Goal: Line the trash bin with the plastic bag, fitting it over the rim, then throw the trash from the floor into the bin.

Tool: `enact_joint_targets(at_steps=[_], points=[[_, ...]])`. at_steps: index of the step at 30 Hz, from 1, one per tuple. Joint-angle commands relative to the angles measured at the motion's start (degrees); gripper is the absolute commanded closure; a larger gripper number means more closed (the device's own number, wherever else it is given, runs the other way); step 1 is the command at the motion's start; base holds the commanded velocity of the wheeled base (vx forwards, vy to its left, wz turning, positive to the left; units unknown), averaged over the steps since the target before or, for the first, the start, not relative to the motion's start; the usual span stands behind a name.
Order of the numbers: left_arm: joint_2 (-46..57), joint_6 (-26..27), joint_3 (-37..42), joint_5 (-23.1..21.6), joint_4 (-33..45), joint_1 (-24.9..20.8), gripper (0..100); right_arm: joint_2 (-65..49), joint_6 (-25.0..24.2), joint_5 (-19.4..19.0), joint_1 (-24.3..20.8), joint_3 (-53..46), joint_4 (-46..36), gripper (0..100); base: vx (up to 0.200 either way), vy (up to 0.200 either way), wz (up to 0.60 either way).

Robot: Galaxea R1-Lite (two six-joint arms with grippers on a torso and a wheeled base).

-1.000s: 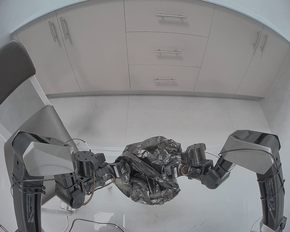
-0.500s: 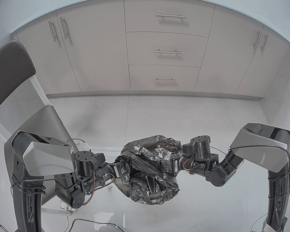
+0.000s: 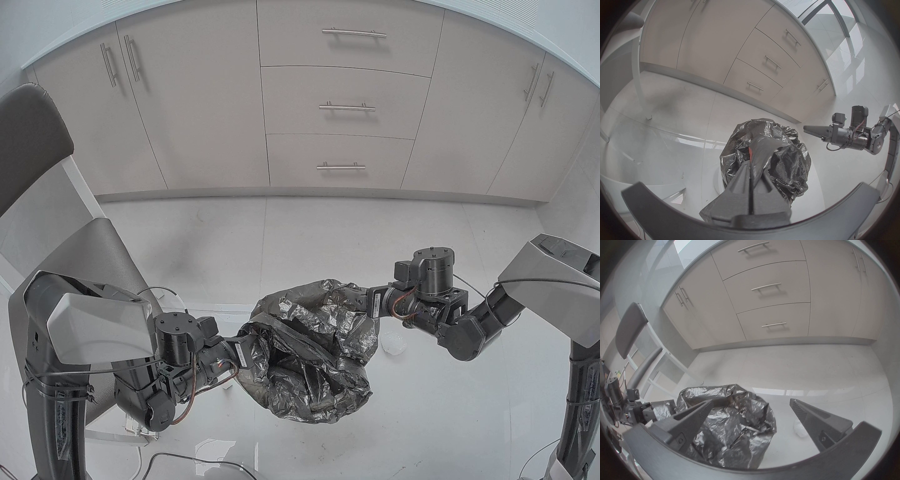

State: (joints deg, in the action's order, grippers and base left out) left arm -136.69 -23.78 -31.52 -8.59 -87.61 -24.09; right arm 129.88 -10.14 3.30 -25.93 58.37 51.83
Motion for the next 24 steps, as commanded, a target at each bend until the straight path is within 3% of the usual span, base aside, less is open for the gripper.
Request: enact_joint_targets(at_steps=[1,6,24], points=[[0.0,0.0,0.1,0.0,0.0,0.0,100,4.0,0.1,1.4,2.1,4.7,-0.2,0,0.0,0.0,0.0],[-0.1,0.0,0.1,0.0,0.0,0.0,100,8.7,0.4,3.5,4.0,9.7,-0.9,0,0.0,0.0,0.0],[-0.2,0.0,0.0,0.1,0.0,0.0,100,12.9,0.6,2.9,4.7,14.2,-7.4,0,0.0,0.0,0.0]])
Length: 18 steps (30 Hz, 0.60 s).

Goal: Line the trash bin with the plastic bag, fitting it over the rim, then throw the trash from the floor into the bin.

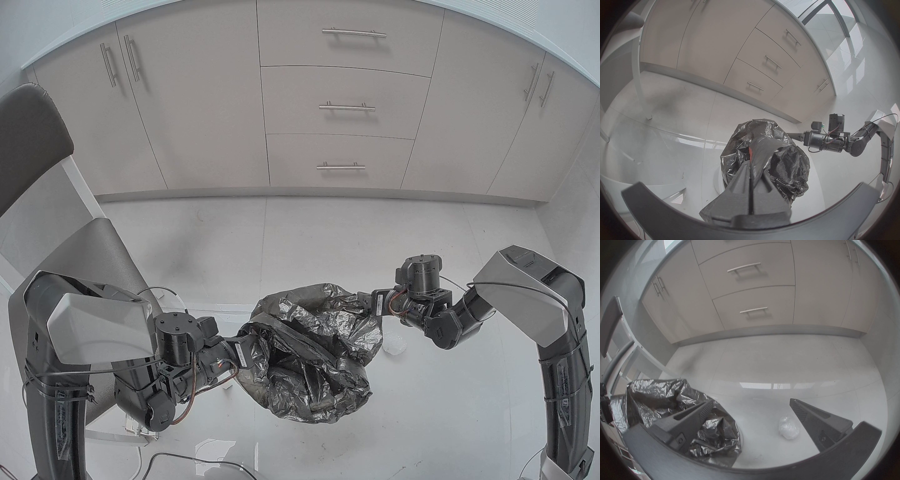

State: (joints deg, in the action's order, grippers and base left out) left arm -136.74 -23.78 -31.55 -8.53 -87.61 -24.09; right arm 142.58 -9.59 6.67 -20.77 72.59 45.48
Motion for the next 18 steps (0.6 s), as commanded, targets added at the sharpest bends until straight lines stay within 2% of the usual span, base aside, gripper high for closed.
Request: enact_joint_targets(at_steps=[1,8,18], points=[[-0.1,0.0,0.0,0.0,0.0,0.0,100,0.1,0.0,-0.4,-0.4,0.0,-1.2,0,0.0,0.0,0.0],[-0.2,0.0,-0.1,0.0,0.0,0.0,100,-0.4,0.5,-2.2,-2.4,0.6,-6.7,0,0.0,0.0,0.0],[-0.2,0.0,-0.2,0.1,0.0,0.0,100,1.5,0.5,-2.7,-5.4,4.2,-11.7,0,0.0,0.0,0.0]])
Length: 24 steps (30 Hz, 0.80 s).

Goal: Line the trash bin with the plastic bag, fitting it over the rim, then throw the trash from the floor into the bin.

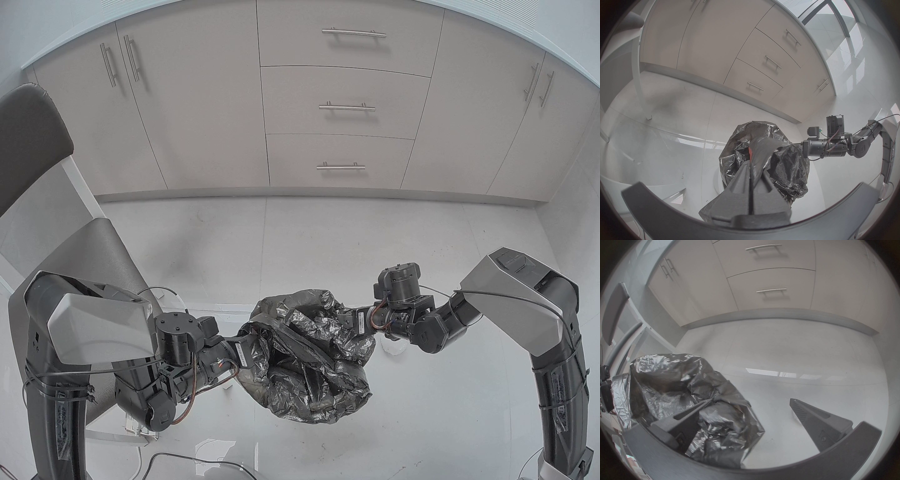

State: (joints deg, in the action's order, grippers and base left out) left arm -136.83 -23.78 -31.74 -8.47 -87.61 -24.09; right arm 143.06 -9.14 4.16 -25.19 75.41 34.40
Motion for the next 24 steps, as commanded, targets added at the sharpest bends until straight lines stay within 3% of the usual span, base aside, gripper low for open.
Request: enact_joint_targets(at_steps=[1,24], points=[[-0.1,0.0,0.0,0.0,0.0,0.1,100,1.3,0.0,-0.2,-1.1,2.0,-1.2,0,0.0,0.0,0.0],[-0.1,-0.1,-0.2,0.0,0.0,0.3,100,6.8,0.7,-0.2,-3.0,9.8,-7.9,0,0.0,0.0,0.0]])
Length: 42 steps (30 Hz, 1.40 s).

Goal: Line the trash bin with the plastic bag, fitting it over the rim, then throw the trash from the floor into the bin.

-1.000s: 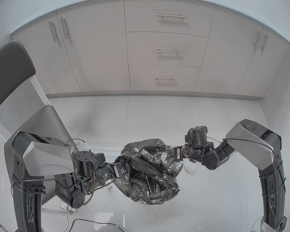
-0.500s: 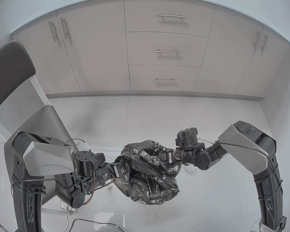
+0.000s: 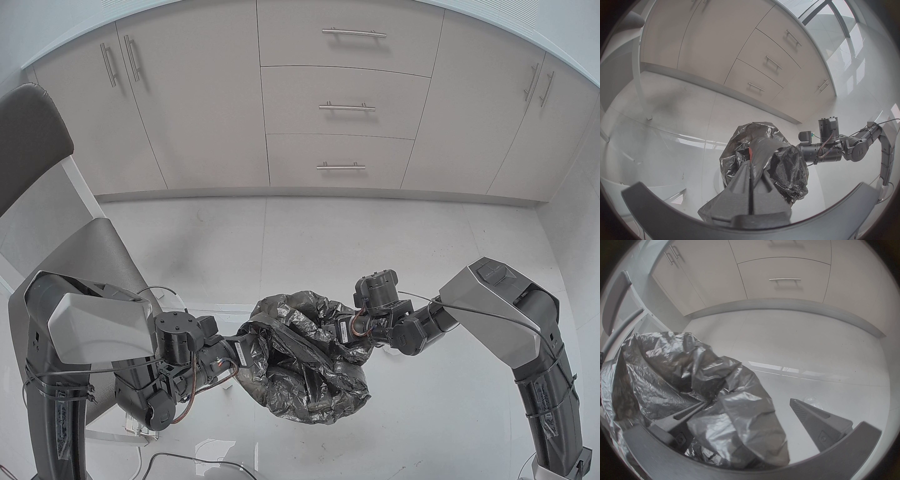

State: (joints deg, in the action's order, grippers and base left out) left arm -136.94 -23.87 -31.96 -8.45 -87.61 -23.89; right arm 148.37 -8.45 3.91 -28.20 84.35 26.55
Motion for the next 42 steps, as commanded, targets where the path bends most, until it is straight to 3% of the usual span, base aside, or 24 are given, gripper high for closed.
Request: enact_joint_targets(at_steps=[1,25,30,35,42], points=[[-0.1,0.0,0.0,0.0,0.0,0.1,100,1.8,0.0,0.0,0.2,1.3,0.0,0,0.0,0.0,0.0],[-0.2,0.0,0.1,0.0,0.0,0.0,100,3.5,-0.3,0.5,1.2,3.5,-0.1,0,0.0,0.0,0.0],[-0.2,0.0,0.1,0.0,0.0,0.0,100,-2.5,-0.7,0.5,1.1,0.3,0.1,0,0.0,0.0,0.0],[-0.2,0.0,0.1,0.0,0.0,0.0,100,-12.6,-0.8,-0.1,-0.5,-9.6,0.7,0,0.0,0.0,0.0],[-0.1,0.0,0.1,0.0,0.0,-0.1,100,-15.9,-3.7,-0.1,-0.8,-13.0,0.8,0,0.0,0.0,0.0]])
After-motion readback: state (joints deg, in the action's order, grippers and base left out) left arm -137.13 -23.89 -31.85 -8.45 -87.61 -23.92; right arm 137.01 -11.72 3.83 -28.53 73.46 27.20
